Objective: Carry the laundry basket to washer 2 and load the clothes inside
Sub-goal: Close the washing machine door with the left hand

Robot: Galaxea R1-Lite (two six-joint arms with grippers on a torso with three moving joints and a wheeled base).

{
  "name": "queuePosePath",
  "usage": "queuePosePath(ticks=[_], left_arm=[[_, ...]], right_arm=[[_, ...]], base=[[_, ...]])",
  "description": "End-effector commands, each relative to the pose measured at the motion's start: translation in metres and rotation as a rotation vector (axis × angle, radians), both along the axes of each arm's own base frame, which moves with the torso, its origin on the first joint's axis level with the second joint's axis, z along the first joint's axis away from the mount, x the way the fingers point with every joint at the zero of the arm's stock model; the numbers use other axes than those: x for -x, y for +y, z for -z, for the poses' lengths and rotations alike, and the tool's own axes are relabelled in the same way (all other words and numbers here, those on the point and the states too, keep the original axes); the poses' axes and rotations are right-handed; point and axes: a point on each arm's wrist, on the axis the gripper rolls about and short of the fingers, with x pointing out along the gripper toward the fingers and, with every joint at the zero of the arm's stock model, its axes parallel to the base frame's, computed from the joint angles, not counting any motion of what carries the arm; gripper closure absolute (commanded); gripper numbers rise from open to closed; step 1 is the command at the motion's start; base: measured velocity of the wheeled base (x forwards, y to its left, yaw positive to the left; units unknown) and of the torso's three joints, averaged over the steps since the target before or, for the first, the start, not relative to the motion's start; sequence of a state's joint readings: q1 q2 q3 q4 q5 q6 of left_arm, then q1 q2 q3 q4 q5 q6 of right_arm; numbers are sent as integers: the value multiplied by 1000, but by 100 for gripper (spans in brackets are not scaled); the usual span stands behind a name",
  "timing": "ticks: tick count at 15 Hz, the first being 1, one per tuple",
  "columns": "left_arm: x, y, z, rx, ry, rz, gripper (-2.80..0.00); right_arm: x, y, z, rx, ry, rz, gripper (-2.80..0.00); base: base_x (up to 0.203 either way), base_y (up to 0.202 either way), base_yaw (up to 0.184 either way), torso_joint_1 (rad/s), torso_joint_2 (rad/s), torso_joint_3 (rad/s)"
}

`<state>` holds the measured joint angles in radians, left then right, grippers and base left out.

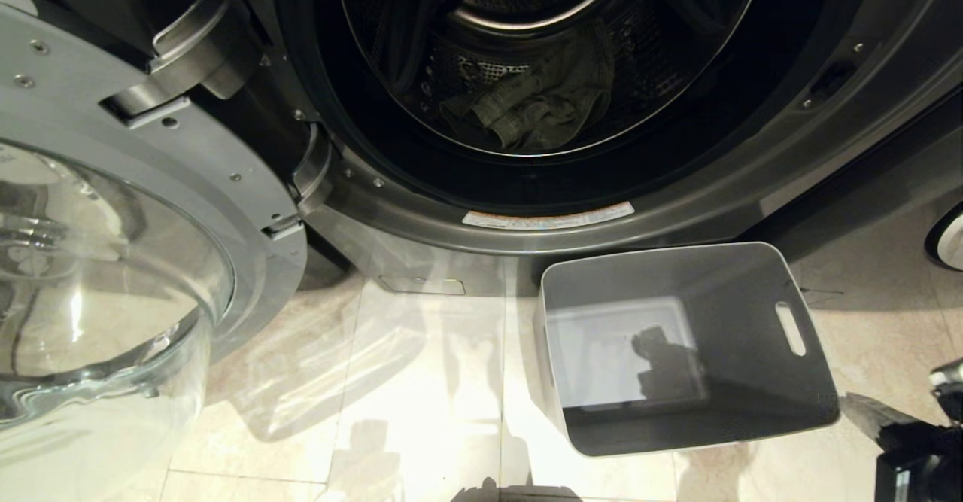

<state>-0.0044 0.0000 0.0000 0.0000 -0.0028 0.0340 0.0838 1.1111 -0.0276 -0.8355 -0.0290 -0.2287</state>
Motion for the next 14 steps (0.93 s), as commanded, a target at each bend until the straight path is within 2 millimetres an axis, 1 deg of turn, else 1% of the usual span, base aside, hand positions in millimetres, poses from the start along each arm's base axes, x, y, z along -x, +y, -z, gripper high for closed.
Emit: queuePosePath(ticks=[1, 3, 5, 9, 11, 12, 14], left_arm=[[0, 0, 0, 0, -2, -1, 0], [0, 0, 0, 0, -2, 0, 0], [0, 0, 0, 0, -2, 0, 0], [0, 0, 0, 0, -2, 0, 0], [0, 0, 0, 0, -2, 0, 0], [0, 0, 0, 0, -2, 0, 0], [0, 0, 0, 0, -2, 0, 0]], right_arm=[[36, -10, -10, 0, -187, 50, 0], [55, -12, -11, -23, -260, 71, 0], [72, -11, -6, -61, -282, 81, 0], [101, -9, 18, -87, -227, 81, 0], [110, -8, 24, -83, -253, 77, 0], [111, -8, 26, -82, -237, 76, 0], [113, -8, 26, -65, -258, 44, 0]], base=[[0, 0, 0, 0, 0, 0], [0, 0, 0, 0, 0, 0], [0, 0, 0, 0, 0, 0], [0, 0, 0, 0, 0, 0], [0, 0, 0, 0, 0, 0], [0, 0, 0, 0, 0, 0], [0, 0, 0, 0, 0, 0]])
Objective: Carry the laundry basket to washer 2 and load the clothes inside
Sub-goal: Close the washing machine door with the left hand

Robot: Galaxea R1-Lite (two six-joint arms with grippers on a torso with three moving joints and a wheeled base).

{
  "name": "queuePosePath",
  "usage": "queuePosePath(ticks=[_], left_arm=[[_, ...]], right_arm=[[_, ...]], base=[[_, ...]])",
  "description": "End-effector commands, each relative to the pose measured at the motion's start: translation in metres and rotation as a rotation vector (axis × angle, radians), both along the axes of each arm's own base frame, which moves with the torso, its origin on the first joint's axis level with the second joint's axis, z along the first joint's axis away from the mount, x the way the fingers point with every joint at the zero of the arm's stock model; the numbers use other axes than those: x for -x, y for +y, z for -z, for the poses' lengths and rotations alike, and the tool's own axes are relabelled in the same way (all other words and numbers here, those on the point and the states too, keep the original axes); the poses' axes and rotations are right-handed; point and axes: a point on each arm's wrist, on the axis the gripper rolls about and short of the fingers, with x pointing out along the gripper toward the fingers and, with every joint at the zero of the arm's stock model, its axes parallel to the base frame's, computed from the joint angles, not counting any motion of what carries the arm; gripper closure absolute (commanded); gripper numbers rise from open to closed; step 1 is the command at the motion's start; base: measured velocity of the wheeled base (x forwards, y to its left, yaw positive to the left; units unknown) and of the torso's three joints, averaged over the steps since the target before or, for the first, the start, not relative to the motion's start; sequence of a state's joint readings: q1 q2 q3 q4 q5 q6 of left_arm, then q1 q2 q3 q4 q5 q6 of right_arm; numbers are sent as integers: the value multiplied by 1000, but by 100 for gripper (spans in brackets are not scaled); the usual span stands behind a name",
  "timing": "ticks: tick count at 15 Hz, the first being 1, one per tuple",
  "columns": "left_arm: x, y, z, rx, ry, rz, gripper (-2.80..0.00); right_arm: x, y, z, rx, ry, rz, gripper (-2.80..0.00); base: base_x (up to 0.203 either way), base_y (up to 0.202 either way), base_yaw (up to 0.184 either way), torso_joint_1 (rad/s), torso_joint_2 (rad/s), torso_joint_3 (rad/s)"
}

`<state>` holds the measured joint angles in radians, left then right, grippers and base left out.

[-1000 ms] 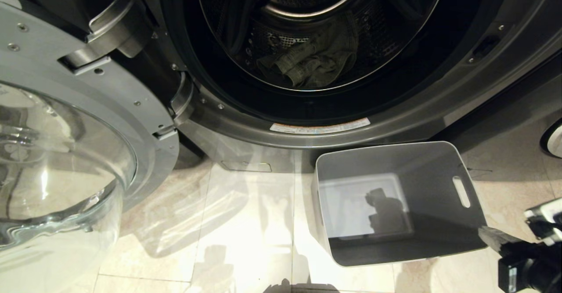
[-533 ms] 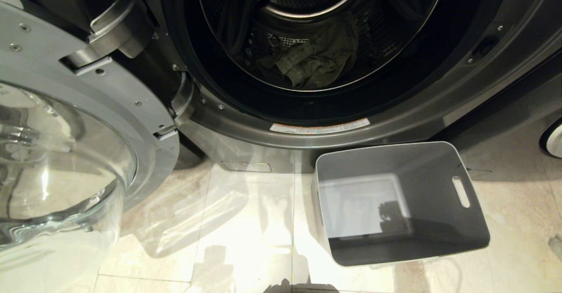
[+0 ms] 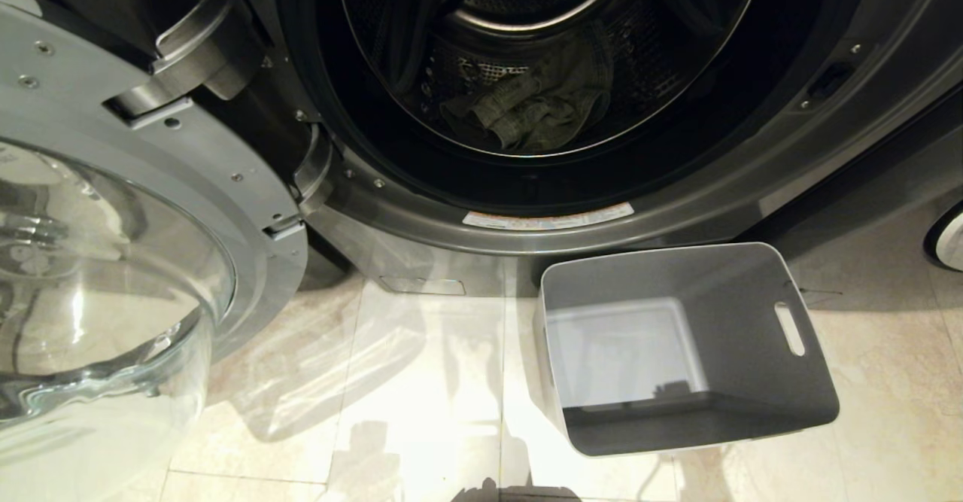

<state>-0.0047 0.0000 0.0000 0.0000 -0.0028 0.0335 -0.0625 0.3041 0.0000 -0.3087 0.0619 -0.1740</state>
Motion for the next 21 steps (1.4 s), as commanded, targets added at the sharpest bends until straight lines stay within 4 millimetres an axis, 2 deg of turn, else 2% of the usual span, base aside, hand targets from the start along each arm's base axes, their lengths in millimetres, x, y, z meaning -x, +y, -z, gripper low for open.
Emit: queuePosePath(ticks=[1, 6, 9, 21], left_arm=[[0, 0, 0, 0, -2, 0, 0], [0, 0, 0, 0, -2, 0, 0], [0, 0, 0, 0, -2, 0, 0], [0, 0, 0, -42, 1, 11, 0]], right_arm=[[7, 0, 11, 15, -40, -49, 0], [29, 0, 14, -7, -267, -55, 0], [29, 0, 14, -125, -263, -51, 0], [29, 0, 14, -128, -263, -46, 0]], base=[[0, 0, 0, 0, 0, 0], [0, 0, 0, 0, 0, 0], [0, 0, 0, 0, 0, 0], [0, 0, 0, 0, 0, 0]])
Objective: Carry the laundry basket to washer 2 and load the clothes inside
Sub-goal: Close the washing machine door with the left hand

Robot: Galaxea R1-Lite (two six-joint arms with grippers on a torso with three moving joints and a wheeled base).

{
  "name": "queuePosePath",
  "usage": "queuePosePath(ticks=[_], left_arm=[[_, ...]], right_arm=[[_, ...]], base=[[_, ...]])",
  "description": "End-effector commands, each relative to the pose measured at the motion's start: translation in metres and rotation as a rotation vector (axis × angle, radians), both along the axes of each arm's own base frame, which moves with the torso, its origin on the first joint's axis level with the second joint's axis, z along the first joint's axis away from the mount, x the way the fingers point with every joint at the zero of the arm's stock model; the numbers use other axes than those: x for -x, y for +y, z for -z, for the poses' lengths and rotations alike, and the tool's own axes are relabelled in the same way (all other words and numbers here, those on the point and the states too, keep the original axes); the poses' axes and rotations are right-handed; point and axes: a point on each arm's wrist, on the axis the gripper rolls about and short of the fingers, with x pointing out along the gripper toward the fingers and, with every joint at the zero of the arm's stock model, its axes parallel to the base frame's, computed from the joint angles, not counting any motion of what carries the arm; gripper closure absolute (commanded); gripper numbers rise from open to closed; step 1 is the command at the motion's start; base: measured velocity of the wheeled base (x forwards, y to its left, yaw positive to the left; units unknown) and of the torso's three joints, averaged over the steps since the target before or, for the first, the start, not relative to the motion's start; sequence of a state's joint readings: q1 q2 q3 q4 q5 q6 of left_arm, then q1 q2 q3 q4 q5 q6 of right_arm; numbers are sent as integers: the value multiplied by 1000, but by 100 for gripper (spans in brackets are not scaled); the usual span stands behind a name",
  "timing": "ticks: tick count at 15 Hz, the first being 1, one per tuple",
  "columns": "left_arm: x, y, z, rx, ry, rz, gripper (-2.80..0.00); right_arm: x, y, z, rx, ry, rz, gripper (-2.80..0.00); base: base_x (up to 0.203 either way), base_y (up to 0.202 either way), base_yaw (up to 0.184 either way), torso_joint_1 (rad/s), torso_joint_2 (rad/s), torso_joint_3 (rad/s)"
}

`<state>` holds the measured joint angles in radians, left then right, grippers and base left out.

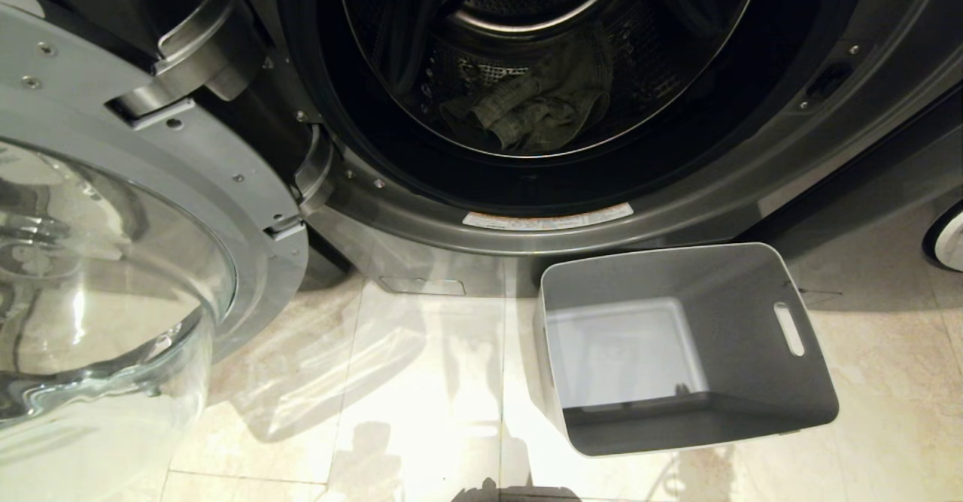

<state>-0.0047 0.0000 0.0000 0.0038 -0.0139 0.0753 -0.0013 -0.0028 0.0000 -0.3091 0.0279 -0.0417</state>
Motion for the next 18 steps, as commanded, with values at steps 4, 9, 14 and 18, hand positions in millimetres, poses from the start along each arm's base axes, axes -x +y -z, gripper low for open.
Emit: queuePosePath(ticks=[4, 9, 14, 18], left_arm=[[0, 0, 0, 3, 1, -3, 0], [0, 0, 0, 5, -1, -3, 0], [0, 0, 0, 19, 0, -6, 0], [0, 0, 0, 20, 0, -6, 0]], right_arm=[[-4, 0, 11, -1, 42, -1, 0], [-4, 0, 11, -1, 42, -1, 0], [-4, 0, 11, -1, 42, -1, 0], [-4, 0, 11, -1, 42, -3, 0]], base=[[0, 0, 0, 0, 3, 57], [0, 0, 0, 3, 3, 201], [0, 0, 0, 3, 0, 204], [0, 0, 0, 4, 6, 204]])
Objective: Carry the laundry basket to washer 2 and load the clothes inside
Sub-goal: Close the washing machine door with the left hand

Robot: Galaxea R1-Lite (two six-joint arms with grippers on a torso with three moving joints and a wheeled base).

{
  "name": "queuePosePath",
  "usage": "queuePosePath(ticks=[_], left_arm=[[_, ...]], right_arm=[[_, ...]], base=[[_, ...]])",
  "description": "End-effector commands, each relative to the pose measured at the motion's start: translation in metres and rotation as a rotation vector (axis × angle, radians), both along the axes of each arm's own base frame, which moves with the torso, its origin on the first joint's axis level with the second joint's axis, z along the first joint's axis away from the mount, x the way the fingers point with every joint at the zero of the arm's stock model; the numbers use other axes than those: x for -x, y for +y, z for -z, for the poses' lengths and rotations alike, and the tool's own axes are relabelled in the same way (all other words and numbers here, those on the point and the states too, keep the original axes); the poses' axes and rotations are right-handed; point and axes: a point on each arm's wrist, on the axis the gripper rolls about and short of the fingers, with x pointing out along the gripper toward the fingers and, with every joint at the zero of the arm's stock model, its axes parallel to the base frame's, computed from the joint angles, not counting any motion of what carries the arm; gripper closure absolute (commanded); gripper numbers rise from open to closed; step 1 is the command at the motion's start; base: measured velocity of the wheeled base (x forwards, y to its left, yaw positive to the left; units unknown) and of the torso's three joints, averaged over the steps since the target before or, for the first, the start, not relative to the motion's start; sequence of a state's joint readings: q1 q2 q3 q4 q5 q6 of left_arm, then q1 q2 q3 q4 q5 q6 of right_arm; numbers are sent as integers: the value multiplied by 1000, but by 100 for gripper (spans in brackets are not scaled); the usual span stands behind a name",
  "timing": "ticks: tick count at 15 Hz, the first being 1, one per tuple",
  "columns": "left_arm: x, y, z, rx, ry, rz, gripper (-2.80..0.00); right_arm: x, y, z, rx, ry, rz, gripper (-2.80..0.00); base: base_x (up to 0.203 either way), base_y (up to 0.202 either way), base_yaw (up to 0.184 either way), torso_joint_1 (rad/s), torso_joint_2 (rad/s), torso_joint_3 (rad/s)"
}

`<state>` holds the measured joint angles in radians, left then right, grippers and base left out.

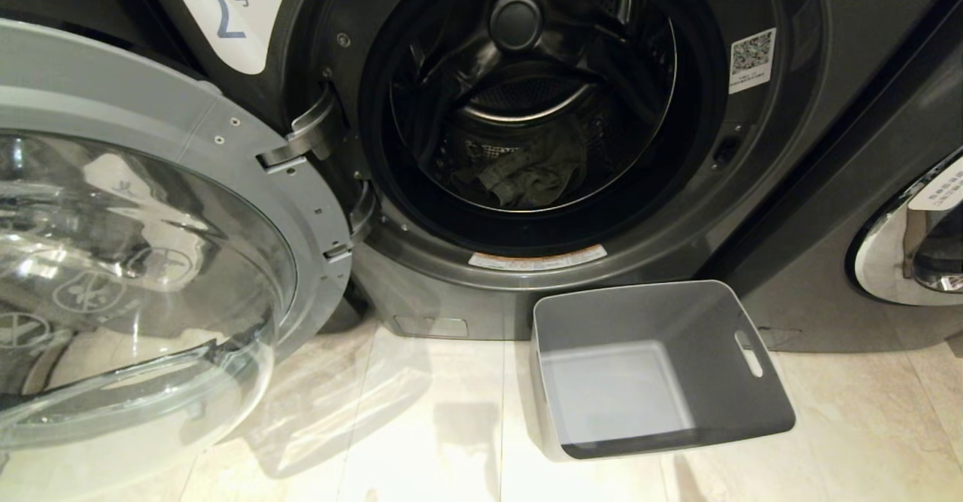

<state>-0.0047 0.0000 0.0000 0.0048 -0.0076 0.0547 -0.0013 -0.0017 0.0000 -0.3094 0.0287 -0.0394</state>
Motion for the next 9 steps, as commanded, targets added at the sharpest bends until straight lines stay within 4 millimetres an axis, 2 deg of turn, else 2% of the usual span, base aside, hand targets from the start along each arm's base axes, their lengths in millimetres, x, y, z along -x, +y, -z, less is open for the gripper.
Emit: queuePosePath(ticks=[1, 9], left_arm=[[0, 0, 0, -1, -2, 0, 0], [0, 0, 0, -1, -2, 0, 0]], right_arm=[[-4, 0, 11, 1, 41, 0, 0], [-4, 0, 11, 1, 41, -1, 0]], base=[[0, 0, 0, 0, 2, 200], [0, 0, 0, 1, 1, 203]])
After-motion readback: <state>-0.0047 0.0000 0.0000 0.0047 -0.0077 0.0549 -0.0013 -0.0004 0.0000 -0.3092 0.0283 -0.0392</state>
